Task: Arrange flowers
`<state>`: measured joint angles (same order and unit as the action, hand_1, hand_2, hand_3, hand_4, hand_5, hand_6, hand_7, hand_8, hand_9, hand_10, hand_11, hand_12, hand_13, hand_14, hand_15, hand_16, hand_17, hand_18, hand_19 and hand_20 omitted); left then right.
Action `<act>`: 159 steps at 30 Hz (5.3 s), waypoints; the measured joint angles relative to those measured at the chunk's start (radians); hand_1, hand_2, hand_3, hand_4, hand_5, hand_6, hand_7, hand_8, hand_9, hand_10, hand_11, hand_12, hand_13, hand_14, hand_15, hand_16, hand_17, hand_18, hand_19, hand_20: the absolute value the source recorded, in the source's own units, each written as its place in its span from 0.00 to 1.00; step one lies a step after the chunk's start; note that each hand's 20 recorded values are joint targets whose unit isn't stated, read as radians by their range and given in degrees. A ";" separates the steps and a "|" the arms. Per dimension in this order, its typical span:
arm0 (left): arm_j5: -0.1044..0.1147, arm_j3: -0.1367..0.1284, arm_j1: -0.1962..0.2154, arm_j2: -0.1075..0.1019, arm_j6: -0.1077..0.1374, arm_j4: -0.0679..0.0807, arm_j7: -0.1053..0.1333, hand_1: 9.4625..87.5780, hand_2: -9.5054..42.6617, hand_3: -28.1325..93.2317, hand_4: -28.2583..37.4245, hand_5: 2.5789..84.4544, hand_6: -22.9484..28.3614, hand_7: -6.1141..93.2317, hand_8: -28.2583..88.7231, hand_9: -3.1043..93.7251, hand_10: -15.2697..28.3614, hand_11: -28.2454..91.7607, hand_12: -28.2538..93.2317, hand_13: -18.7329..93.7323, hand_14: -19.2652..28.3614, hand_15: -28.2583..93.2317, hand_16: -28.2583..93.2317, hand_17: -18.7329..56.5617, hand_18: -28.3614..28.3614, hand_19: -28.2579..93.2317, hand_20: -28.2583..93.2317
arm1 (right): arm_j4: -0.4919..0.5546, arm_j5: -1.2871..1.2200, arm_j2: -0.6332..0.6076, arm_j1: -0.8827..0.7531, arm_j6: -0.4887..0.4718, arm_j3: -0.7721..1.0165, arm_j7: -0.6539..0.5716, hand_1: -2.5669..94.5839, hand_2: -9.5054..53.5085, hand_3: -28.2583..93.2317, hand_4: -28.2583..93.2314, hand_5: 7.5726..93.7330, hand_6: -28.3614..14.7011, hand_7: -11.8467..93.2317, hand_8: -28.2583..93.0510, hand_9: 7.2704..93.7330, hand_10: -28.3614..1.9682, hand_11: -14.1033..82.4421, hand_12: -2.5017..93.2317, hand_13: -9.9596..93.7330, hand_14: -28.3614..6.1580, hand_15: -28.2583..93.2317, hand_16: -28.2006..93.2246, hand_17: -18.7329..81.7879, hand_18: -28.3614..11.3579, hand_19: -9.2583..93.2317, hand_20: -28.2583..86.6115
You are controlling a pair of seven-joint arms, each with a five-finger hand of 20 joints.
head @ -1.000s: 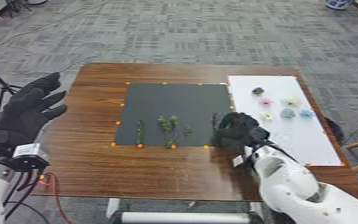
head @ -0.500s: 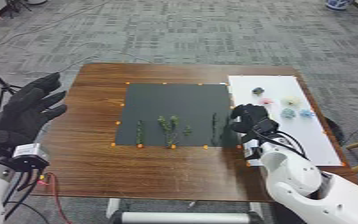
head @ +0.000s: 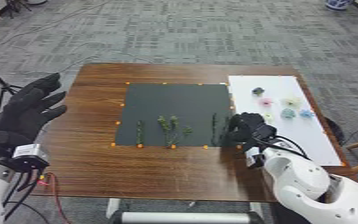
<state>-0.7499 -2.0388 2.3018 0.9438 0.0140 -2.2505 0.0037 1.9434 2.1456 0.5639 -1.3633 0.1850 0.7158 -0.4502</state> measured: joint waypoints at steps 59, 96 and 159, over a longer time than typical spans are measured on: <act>0.001 0.006 -0.008 -0.001 0.001 0.001 -0.002 0.21 0.09 0.81 0.04 0.23 0.48 0.27 0.16 0.17 0.54 0.33 0.41 0.21 0.66 0.53 0.22 0.06 0.85 0.55 0.32 | -0.050 -0.060 0.193 0.075 -0.221 -0.010 0.052 0.25 0.35 1.00 0.26 0.54 0.67 0.27 0.13 0.78 0.54 0.74 0.63 0.82 0.53 0.96 0.53 0.54 0.11 0.97 0.68; 0.001 0.005 -0.002 0.000 0.001 0.001 -0.002 0.20 0.10 0.81 0.04 0.23 0.48 0.27 0.17 0.18 0.54 0.33 0.42 0.21 0.66 0.53 0.22 0.06 0.85 0.55 0.32 | -0.045 0.034 0.187 0.092 0.058 -0.087 -0.330 0.50 0.00 0.44 0.02 0.71 0.61 0.52 0.14 0.75 0.54 0.76 0.55 0.83 0.64 0.90 0.57 0.58 0.15 0.97 0.65; 0.002 0.002 0.003 -0.001 0.001 0.001 -0.001 0.20 0.09 0.82 0.03 0.23 0.47 0.29 0.15 0.17 0.55 0.37 0.40 0.21 0.66 0.56 0.20 0.06 0.86 0.56 0.31 | -0.039 0.057 0.189 0.196 -0.145 -0.154 -0.241 0.16 0.00 0.87 0.00 0.83 0.66 0.55 0.14 0.87 0.64 0.78 0.58 0.88 0.65 0.94 0.57 0.63 0.13 1.00 0.68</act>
<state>-0.7476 -2.0367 2.3046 0.9424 0.0150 -2.2490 0.0030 1.9046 2.2024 0.7525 -1.1669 0.0399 0.5616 -0.6909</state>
